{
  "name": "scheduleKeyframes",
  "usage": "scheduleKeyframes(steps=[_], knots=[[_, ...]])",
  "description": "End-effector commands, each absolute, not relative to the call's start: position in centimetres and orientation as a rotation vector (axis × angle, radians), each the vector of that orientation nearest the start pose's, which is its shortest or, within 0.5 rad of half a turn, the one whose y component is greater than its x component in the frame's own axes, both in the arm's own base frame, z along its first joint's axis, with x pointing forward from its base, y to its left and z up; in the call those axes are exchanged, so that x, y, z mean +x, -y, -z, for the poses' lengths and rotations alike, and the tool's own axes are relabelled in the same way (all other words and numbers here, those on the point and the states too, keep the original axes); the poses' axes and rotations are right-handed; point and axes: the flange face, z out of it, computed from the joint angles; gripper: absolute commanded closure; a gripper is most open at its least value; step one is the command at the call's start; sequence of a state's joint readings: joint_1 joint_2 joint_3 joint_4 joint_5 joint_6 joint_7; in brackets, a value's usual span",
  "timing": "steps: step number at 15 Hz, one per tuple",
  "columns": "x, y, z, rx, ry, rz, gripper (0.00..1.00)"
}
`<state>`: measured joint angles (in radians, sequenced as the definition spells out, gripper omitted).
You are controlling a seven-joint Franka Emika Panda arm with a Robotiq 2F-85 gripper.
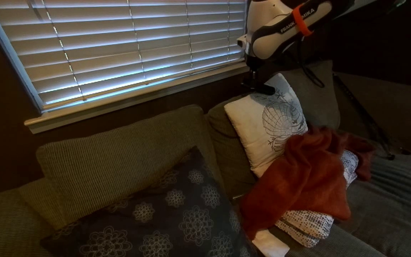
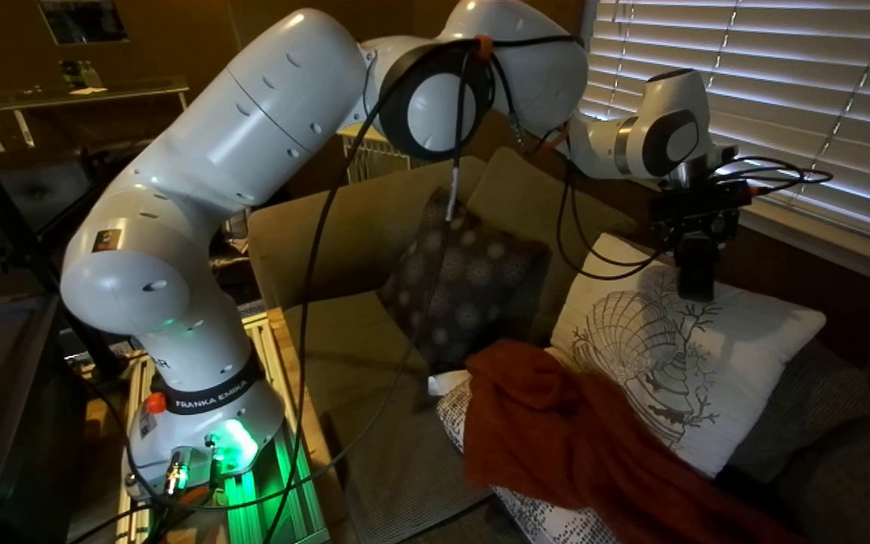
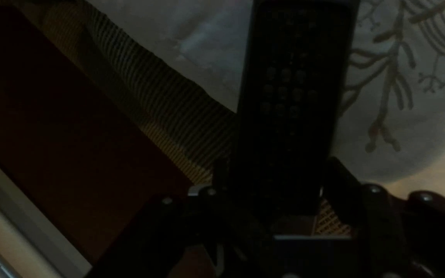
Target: Unfold the blanket and remove the remote from the blanket
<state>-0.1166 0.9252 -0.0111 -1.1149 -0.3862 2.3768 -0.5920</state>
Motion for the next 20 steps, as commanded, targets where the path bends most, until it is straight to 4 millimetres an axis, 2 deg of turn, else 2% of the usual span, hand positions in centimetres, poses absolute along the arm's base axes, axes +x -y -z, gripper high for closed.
scheduleKeyframes(steps=[1, 8, 11, 12, 14, 15, 18, 19, 20], knots=[[80.13, 9.96, -28.63, -3.264, 1.25, 0.344, 0.62], [80.29, 9.69, -28.56, -3.241, 1.265, 0.316, 0.62], [80.36, 9.72, -28.61, -3.239, 1.269, 0.315, 0.36], [80.4, 9.75, -28.62, -3.24, 1.27, 0.314, 0.34], [80.46, 9.74, -28.53, -3.239, 1.277, 0.313, 0.21], [80.49, 9.72, -28.54, -3.238, 1.281, 0.313, 0.2], [80.55, 9.74, -28.66, -3.238, 1.29, 0.314, 0.06], [80.59, 9.74, -28.71, -3.237, 1.295, 0.316, 0.09], [80.6, 9.75, -28.72, -3.236, 1.298, 0.315, 0.06]])
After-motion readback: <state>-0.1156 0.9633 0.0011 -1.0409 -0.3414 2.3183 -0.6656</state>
